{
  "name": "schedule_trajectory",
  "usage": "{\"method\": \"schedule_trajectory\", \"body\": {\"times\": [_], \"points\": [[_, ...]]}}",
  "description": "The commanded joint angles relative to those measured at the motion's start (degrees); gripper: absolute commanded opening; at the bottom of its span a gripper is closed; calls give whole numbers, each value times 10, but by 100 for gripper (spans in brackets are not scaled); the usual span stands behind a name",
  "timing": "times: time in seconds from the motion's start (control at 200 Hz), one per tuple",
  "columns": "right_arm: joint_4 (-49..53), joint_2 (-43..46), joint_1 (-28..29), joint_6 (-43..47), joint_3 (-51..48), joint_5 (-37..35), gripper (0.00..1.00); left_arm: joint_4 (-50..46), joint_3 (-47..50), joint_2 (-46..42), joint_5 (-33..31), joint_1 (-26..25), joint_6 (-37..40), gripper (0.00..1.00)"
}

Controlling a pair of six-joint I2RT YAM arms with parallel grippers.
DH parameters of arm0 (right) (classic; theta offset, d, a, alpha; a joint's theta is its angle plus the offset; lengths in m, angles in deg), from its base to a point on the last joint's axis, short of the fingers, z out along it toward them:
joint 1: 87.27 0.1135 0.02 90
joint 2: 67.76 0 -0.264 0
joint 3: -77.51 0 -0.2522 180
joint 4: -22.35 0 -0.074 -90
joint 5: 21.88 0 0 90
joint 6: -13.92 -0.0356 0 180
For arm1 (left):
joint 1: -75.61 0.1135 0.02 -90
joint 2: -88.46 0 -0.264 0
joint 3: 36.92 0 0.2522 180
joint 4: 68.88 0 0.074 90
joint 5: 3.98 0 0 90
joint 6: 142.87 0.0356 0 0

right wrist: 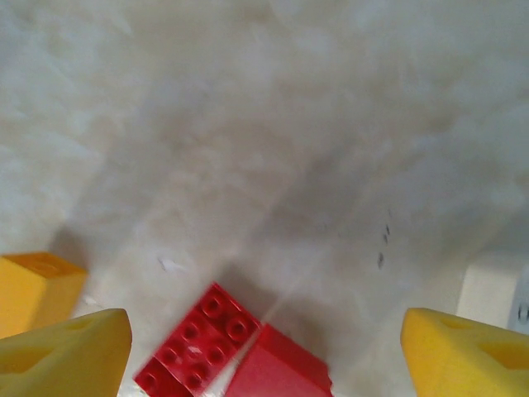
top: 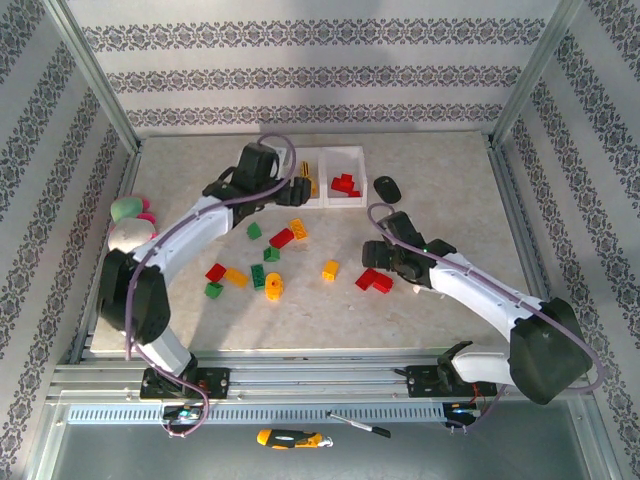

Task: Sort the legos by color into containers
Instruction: Pick up the lego from the center of the table.

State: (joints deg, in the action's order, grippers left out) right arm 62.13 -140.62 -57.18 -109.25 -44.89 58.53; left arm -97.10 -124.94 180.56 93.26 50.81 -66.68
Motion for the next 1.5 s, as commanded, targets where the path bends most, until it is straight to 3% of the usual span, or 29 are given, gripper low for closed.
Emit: {"method": "schedule_trajectory", "body": {"times": [0.0, 0.145, 0.27, 0.625, 0.799, 0.914, 1.199, 1.494], "points": [[23, 4, -8, -76, -19, 23, 85, 137, 79, -53, 75, -8, 62, 92], [0, -23, -14, -129, -28, 68, 85, 204, 164, -111, 178, -15, 93, 95], [-16, -38, -19, -170, -48, 76, 82, 220, 200, -142, 218, -30, 117, 100], [-25, -7, -40, -230, -121, 109, 73, 217, 228, -158, 239, -53, 167, 99], [-10, 31, -53, -225, -134, 97, 63, 231, 237, -159, 248, -59, 170, 99], [-6, 29, -57, -206, -121, 94, 60, 232, 238, -156, 251, -61, 168, 99], [15, 0, -57, -186, -98, 88, 40, 230, 242, -164, 247, -64, 164, 99], [27, 25, -57, -149, -46, 92, 37, 223, 255, -182, 238, -66, 160, 99]]}}
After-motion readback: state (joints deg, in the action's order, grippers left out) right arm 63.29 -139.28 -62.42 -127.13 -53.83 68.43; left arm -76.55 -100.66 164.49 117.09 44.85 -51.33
